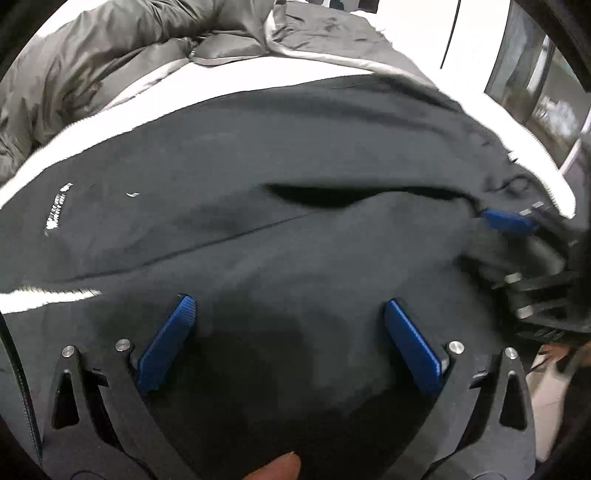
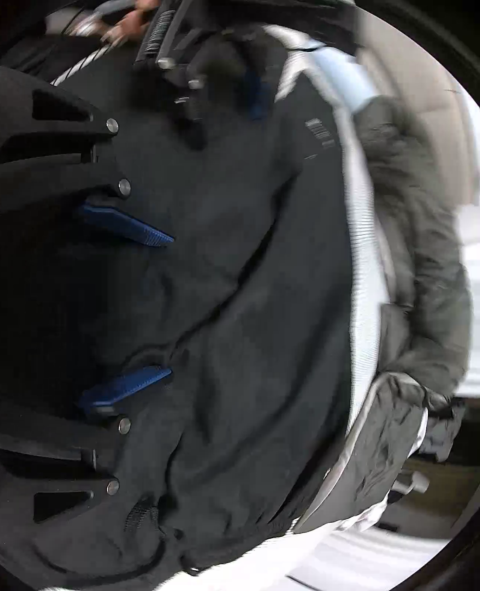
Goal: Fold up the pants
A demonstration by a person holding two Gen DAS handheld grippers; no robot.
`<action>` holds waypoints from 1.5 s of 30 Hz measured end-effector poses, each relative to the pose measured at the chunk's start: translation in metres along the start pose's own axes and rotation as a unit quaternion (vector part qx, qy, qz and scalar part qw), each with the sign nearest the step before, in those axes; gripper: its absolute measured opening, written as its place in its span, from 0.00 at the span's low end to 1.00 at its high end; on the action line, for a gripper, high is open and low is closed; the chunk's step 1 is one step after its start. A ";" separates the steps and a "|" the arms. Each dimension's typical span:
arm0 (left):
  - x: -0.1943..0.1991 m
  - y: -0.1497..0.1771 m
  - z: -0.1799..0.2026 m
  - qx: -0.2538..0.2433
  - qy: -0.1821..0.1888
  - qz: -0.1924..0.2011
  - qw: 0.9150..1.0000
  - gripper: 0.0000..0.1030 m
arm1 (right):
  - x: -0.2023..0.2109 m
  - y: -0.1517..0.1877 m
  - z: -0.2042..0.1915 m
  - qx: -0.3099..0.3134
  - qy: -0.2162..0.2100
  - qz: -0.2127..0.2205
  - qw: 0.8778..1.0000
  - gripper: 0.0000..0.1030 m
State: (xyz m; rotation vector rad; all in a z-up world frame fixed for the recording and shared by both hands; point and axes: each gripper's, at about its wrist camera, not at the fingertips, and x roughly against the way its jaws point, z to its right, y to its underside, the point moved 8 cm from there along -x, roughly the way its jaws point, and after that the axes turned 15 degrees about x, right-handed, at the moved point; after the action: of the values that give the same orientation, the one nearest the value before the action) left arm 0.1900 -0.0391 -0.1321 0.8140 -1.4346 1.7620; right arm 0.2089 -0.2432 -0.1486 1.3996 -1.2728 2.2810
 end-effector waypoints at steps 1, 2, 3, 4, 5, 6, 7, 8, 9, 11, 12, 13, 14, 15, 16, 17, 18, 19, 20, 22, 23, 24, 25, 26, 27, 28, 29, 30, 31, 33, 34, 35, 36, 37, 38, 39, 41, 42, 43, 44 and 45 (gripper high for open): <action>0.001 -0.001 -0.009 0.002 -0.001 0.005 1.000 0.99 | 0.001 0.003 0.008 0.012 0.009 0.003 1.000 0.63; 0.004 -0.003 -0.019 0.009 0.000 0.007 1.000 0.99 | 0.007 0.015 0.026 0.020 0.047 -0.007 0.999 0.61; 0.008 -0.005 -0.037 0.021 -0.007 0.012 1.000 0.99 | 0.018 0.030 0.039 0.018 0.069 -0.013 0.997 0.60; 0.009 -0.005 -0.047 0.028 -0.012 0.013 0.999 0.99 | 0.024 0.047 0.062 0.007 0.098 -0.021 0.995 0.61; 0.011 -0.006 -0.059 0.034 -0.015 0.013 0.999 0.98 | 0.027 0.065 0.090 -0.005 0.128 -0.037 0.991 0.61; 0.016 -0.006 -0.066 0.037 -0.008 0.013 0.999 0.97 | 0.032 0.083 0.110 -0.021 0.166 -0.055 0.984 0.61; 0.017 -0.008 -0.072 0.036 -0.026 0.019 0.999 0.98 | 0.035 0.095 0.129 -0.049 0.161 -0.051 0.984 0.61; 0.020 -0.008 -0.079 0.033 -0.057 0.026 0.997 0.98 | 0.038 0.103 0.143 -0.084 0.148 -0.044 0.984 0.61; 0.024 -0.006 -0.084 0.031 -0.082 0.036 0.996 0.98 | 0.042 0.105 0.149 -0.094 0.154 -0.044 0.983 0.61; 0.034 -0.003 -0.076 0.031 -0.064 0.042 0.997 0.98 | 0.056 0.096 0.140 -0.078 0.171 -0.037 0.981 0.61; 0.044 -0.001 -0.063 0.028 -0.035 0.045 0.998 0.98 | 0.065 0.093 0.131 -0.072 0.170 -0.028 0.983 0.62; 0.051 0.001 -0.050 0.024 -0.018 0.050 0.998 0.99 | 0.073 0.087 0.113 -0.064 0.151 -0.010 0.986 0.62; 0.055 0.002 -0.035 0.017 -0.002 0.055 0.998 0.99 | 0.080 0.076 0.093 -0.055 0.127 0.010 0.990 0.68; 0.058 0.007 -0.009 -0.001 0.024 0.055 0.998 0.99 | 0.081 0.065 0.075 -0.048 0.107 0.024 0.993 0.76; 0.056 0.011 0.011 -0.018 0.045 0.047 0.998 0.99 | 0.080 0.053 0.048 -0.032 0.071 0.037 0.996 0.77; 0.053 0.017 0.031 -0.037 0.066 0.036 0.996 0.99 | 0.074 0.043 0.029 -0.021 0.043 0.042 0.998 0.77; 0.046 0.028 0.054 -0.065 0.090 0.020 0.994 0.99 | 0.064 0.031 0.004 -0.006 0.007 0.046 0.999 0.77; 0.040 0.036 0.067 -0.083 0.103 0.008 0.991 0.99 | 0.057 0.025 -0.010 0.002 -0.013 0.047 0.999 0.77; 0.032 0.044 0.074 -0.095 0.106 -0.006 0.990 0.99 | 0.046 0.022 -0.029 0.017 -0.035 0.040 0.998 0.77; 0.019 0.051 0.064 -0.099 0.075 -0.011 0.992 0.99 | 0.025 0.022 -0.034 0.039 -0.023 0.017 0.999 0.76; 0.023 0.051 0.058 -0.095 0.084 -0.003 0.992 0.99 | 0.024 0.027 -0.031 0.045 -0.010 0.017 0.999 0.76; 0.030 0.051 0.047 -0.090 0.088 0.005 0.992 1.00 | 0.029 0.033 -0.025 0.041 0.001 0.018 0.999 0.76; 0.036 0.049 0.027 -0.085 0.076 0.012 0.993 1.00 | 0.034 0.042 -0.011 0.031 0.018 0.017 0.999 0.76; 0.038 0.046 0.010 -0.078 0.062 0.018 0.995 1.00 | 0.041 0.056 0.013 0.016 0.054 0.007 0.998 0.76; 0.043 0.040 -0.021 -0.064 0.039 0.028 0.997 1.00 | 0.048 0.070 0.028 0.006 0.079 -0.001 0.997 0.77; 0.046 0.037 -0.042 -0.049 0.032 0.033 0.998 1.00 | 0.053 0.083 0.048 -0.010 0.111 -0.013 0.994 0.77; 0.048 0.031 -0.063 -0.029 0.026 0.037 0.999 1.00 | 0.058 0.100 0.070 -0.032 0.141 -0.024 0.989 0.76; 0.052 0.026 -0.089 -0.002 0.013 0.045 0.999 1.00 | 0.063 0.113 0.083 -0.054 0.147 -0.025 0.987 0.77; 0.055 0.023 -0.115 0.023 -0.005 0.052 0.998 1.00 | 0.069 0.124 0.094 -0.078 0.147 -0.019 0.986 0.77; 0.068 0.022 -0.169 0.069 -0.042 0.072 0.994 1.00 | 0.072 0.130 0.105 -0.083 0.159 -0.019 0.984 0.78; 0.073 0.022 -0.184 0.078 -0.050 0.080 0.992 1.00 | 0.071 0.128 0.103 -0.072 0.168 -0.022 0.983 0.80; 0.080 0.023 -0.205 0.086 -0.071 0.089 0.990 1.00 | 0.072 0.126 0.105 -0.062 0.178 -0.028 0.982 0.81; 0.089 0.028 -0.234 0.086 -0.116 0.102 0.984 1.00 | 0.072 0.124 0.105 -0.060 0.181 -0.031 0.981 0.81; 0.094 0.032 -0.256 0.085 -0.144 0.110 0.980 1.00 | 0.070 0.124 0.103 -0.062 0.181 -0.033 0.981 0.81; 0.099 0.033 -0.277 0.087 -0.163 0.115 0.976 1.00 | 0.070 0.123 0.100 -0.066 0.180 -0.035 0.981 0.82; 0.107 0.034 -0.306 0.105 -0.165 0.119 0.973 1.00 | 0.073 0.131 0.108 -0.067 0.179 -0.035 0.981 0.82; 0.115 0.036 -0.342 0.142 -0.156 0.116 0.971 1.00 | 0.065 0.124 0.113 -0.071 0.178 -0.035 0.981 0.83; 0.121 0.036 -0.370 0.164 -0.171 0.116 0.965 1.00 | 0.063 0.122 0.115 -0.075 0.178 -0.035 0.981 0.83; 0.124 0.036 -0.387 0.172 -0.179 0.117 0.962 1.00 | 0.062 0.126 0.119 -0.080 0.177 -0.034 0.980 0.83; 0.128 0.037 -0.396 0.178 -0.174 0.115 0.962 1.00 | 0.065 0.131 0.123 -0.084 0.178 -0.035 0.980 0.83; 0.131 0.036 -0.400 0.180 -0.169 0.112 0.963 1.00 | 0.064 0.136 0.133 -0.087 0.178 -0.034 0.980 0.83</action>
State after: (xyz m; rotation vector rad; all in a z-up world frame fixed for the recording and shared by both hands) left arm 0.0743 0.3669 -0.1165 1.2326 -1.4858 2.1765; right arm 0.1864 -0.4427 -0.1499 0.9103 -1.2489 2.1861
